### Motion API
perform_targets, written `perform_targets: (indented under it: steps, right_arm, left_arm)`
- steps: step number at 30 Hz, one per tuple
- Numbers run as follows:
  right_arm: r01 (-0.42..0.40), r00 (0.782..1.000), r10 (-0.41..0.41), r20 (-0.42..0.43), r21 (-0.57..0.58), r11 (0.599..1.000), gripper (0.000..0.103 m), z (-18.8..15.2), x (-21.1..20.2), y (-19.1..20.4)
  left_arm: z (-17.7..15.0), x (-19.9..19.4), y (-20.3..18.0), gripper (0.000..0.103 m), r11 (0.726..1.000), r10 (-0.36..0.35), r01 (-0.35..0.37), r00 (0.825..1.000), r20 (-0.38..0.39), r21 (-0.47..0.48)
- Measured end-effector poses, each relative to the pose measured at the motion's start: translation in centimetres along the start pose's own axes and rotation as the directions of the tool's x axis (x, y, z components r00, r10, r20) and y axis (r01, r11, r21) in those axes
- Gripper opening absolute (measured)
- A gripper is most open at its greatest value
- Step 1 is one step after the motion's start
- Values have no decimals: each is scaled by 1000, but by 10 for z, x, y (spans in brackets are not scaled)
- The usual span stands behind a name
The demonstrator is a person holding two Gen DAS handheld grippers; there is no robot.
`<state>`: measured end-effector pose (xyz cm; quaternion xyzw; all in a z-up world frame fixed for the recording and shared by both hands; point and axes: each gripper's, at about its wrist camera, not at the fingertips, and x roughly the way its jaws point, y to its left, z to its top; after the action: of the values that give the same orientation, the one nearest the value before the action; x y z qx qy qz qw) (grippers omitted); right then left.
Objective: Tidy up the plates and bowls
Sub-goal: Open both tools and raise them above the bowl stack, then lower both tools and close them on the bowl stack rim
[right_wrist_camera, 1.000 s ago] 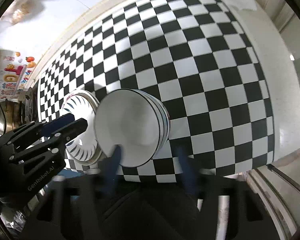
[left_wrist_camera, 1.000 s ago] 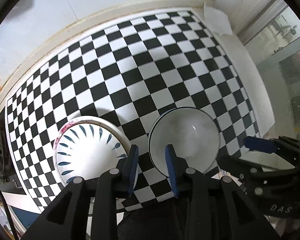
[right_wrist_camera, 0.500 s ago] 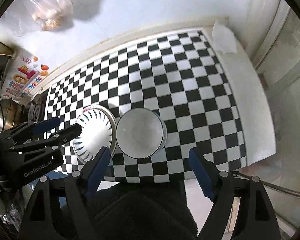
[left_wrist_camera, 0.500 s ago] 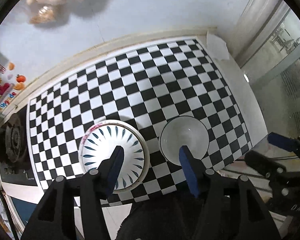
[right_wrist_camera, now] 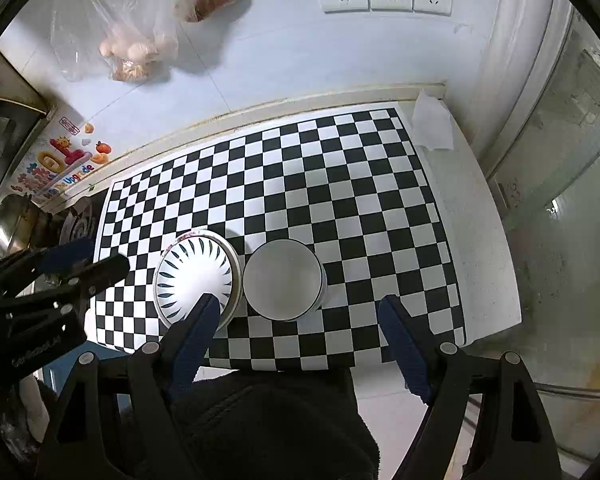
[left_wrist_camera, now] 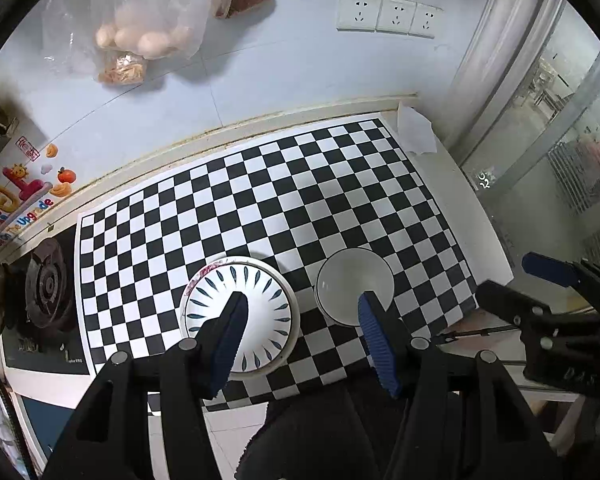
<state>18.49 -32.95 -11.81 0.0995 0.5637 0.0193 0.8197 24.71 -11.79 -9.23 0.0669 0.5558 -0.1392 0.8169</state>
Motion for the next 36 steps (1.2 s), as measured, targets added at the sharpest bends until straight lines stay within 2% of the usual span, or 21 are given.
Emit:
perform_targets:
  steps: [5, 12, 18, 24, 28, 30, 36]
  right_arm:
    - [1, 1000, -1, 16, 0, 1000, 84, -1, -9, 2]
    - [-1, 1000, 1, 4, -1, 1000, 84, -1, -9, 4]
    - [5, 1000, -5, -28, 20, 1000, 84, 2, 9, -5]
    - [-6, 997, 11, -80, 71, 997, 85, 6, 45, -21]
    - [-26, 992, 40, -122, 110, 994, 85, 7, 76, -32]
    - [-37, 988, 56, -145, 131, 991, 85, 8, 94, -38]
    - [-122, 967, 169, -191, 234, 964, 85, 6, 156, -61]
  left_arm:
    - [-4, -7, 3, 55, 1000, 5, -5, 1000, 5, -13]
    - [-6, 1, 1, 55, 1000, -15, 15, 1000, -25, -22]
    - [-2, 27, 4, 55, 998, -30, 26, 997, -67, -52]
    - [3, 64, 15, 55, 994, -55, 41, 989, -135, -105]
    - [7, 94, 23, 55, 984, -117, 87, 974, -193, -158]
    - [10, 113, 28, 55, 974, -168, 125, 959, -227, -191]
    - [16, 180, 34, 55, 936, -301, 213, 896, -326, -279]
